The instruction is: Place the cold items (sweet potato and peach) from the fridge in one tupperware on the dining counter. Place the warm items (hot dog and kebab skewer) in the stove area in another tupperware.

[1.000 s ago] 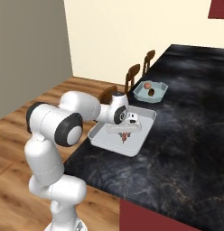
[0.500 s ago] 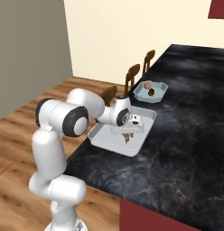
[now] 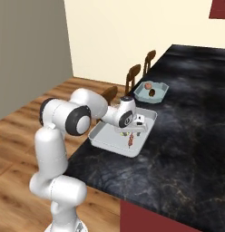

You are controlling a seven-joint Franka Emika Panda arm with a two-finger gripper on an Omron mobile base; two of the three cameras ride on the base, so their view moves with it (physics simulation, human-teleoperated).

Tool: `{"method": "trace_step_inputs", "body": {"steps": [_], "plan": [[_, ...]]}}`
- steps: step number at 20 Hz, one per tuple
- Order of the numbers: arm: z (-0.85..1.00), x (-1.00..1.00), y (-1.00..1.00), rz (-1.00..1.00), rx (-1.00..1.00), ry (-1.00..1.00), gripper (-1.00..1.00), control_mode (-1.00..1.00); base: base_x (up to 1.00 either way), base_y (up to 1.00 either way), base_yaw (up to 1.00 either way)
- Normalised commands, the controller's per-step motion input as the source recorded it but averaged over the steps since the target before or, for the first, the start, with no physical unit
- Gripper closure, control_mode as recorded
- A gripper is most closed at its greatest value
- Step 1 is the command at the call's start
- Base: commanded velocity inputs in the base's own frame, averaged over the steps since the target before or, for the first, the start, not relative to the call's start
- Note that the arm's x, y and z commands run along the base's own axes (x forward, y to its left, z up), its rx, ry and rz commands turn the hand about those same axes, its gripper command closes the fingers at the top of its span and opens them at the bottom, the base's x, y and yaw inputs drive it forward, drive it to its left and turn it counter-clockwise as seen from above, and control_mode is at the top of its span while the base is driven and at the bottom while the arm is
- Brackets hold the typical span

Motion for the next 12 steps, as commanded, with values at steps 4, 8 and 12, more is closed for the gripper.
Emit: {"method": "trace_step_inputs", "body": {"steps": [4,8,12], "plan": [[0.73,-0.45,0.00,0.00,0.00,-0.21,-1.00,-1.00,0.00,0.00,0.00],[0.79,-0.52,0.03,0.00,0.00,-0.12,-1.00,-1.00,0.00,0.00,0.00],[0.65,-0.54,0.13,0.00,0.00,-0.07,-1.00,-1.00,0.00,0.00,0.00]]}}
